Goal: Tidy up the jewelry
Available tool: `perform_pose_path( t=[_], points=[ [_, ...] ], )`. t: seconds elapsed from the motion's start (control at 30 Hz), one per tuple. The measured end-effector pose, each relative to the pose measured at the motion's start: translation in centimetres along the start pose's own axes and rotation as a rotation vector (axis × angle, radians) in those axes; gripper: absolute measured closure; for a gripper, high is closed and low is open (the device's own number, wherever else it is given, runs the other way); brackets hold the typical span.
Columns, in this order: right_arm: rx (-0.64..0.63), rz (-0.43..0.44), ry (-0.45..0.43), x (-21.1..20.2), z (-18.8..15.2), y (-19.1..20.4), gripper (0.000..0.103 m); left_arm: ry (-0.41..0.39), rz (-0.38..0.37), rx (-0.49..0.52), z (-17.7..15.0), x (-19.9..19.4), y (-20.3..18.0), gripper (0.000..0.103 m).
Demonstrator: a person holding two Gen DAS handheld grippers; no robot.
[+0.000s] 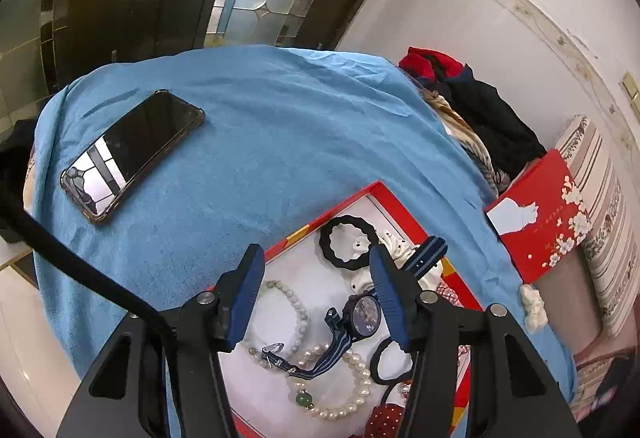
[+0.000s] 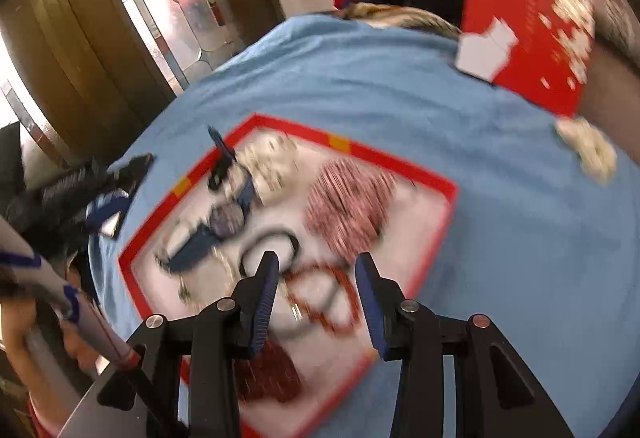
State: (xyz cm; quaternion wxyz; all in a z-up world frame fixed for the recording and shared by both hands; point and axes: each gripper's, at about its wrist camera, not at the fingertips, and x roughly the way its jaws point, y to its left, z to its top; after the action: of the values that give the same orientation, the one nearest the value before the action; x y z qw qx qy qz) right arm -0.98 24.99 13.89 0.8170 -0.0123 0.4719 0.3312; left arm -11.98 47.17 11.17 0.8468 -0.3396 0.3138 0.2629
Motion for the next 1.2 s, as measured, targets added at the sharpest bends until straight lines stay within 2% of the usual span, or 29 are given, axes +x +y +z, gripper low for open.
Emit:
perform_pose_path(
  t=[0.13, 0.2, 0.23, 0.27, 0.33, 0.37, 0.43, 0.53, 0.67, 0.7, 0.73, 0.83, 0.93, 1.03, 1.07, 1.1, 1.13, 1.17, 1.2],
  points=[
    [0.005, 0.019, 0.006, 2.9, 3.7, 1.2, 0.060, -0.010, 0.021, -0.025, 0.3, 0.0, 0.7, 0.050],
    [0.016, 0.038, 0.036, 5.0, 4.9, 1.6, 0.069, -0.003, 0.021, -0.047, 0.5, 0.4, 1.2, 0.050],
    [0.030, 0.055, 0.062, 6.2, 5.3, 1.7, 0.081, 0.002, 0.020, -0.056, 0.6, 0.6, 1.3, 0.050],
    [0.047, 0.074, 0.090, 7.8, 5.7, 1.7, 0.084, 0.011, 0.019, -0.063, 0.6, 0.9, 1.4, 0.050],
    [0.066, 0.083, 0.117, 9.9, 6.1, 1.5, 0.084, 0.025, 0.020, -0.063, 0.6, 1.3, 1.2, 0.050],
    [0.073, 0.070, 0.134, 10.8, 6.2, 1.3, 0.084, 0.029, 0.024, -0.053, 0.5, 1.5, 0.9, 0.050],
    [0.064, -0.029, 0.157, 12.2, 6.4, 0.8, 0.085, 0.027, 0.031, -0.030, 0.4, 1.7, 0.4, 0.050],
    [0.014, -0.109, 0.116, 11.4, 6.5, 0.5, 0.084, 0.012, 0.049, -0.004, 0.6, 1.6, -0.1, 0.050],
    [-0.010, -0.104, 0.017, 7.5, 6.1, 0.8, 0.084, 0.006, 0.043, -0.028, 0.7, 1.4, 0.2, 0.050],
    [-0.022, -0.096, -0.003, 6.7, 6.1, 1.1, 0.083, 0.007, 0.040, -0.032, 0.7, 1.3, 0.2, 0.050],
    [-0.027, -0.071, -0.018, 6.0, 6.0, 1.5, 0.078, 0.008, 0.039, -0.035, 0.6, 1.3, 0.1, 0.050],
    [-0.029, 0.026, -0.046, 4.7, 6.4, 2.5, 0.043, -0.001, 0.040, -0.042, 0.5, 0.9, 0.1, 0.050],
    [-0.075, 0.050, -0.033, 5.5, 6.9, 4.4, 0.041, -0.013, 0.047, -0.070, 0.5, 0.6, 0.7, 0.050],
    [-0.110, 0.018, 0.008, 7.7, 7.2, 5.8, 0.042, -0.003, 0.054, -0.089, 0.7, 0.9, 1.3, 0.050],
    [-0.114, -0.013, 0.023, 8.6, 7.3, 5.8, 0.043, 0.001, 0.062, -0.091, 0.7, 1.0, 1.5, 0.050],
    [-0.109, -0.032, 0.033, 9.3, 7.4, 5.6, 0.050, 0.005, 0.074, -0.093, 0.8, 1.3, 1.6, 0.050],
    [-0.096, -0.033, 0.045, 9.6, 7.4, 5.1, 0.076, 0.011, 0.080, -0.094, 0.8, 1.5, 1.8, 0.050],
    [-0.062, -0.002, 0.069, 9.9, 7.4, 4.4, 0.096, 0.019, 0.081, -0.097, 0.8, 1.7, 2.0, 0.050],
    [-0.025, 0.036, 0.075, 9.8, 7.3, 3.7, 0.096, 0.025, 0.080, -0.102, 0.8, 1.8, 2.1, 0.050]
  ],
)
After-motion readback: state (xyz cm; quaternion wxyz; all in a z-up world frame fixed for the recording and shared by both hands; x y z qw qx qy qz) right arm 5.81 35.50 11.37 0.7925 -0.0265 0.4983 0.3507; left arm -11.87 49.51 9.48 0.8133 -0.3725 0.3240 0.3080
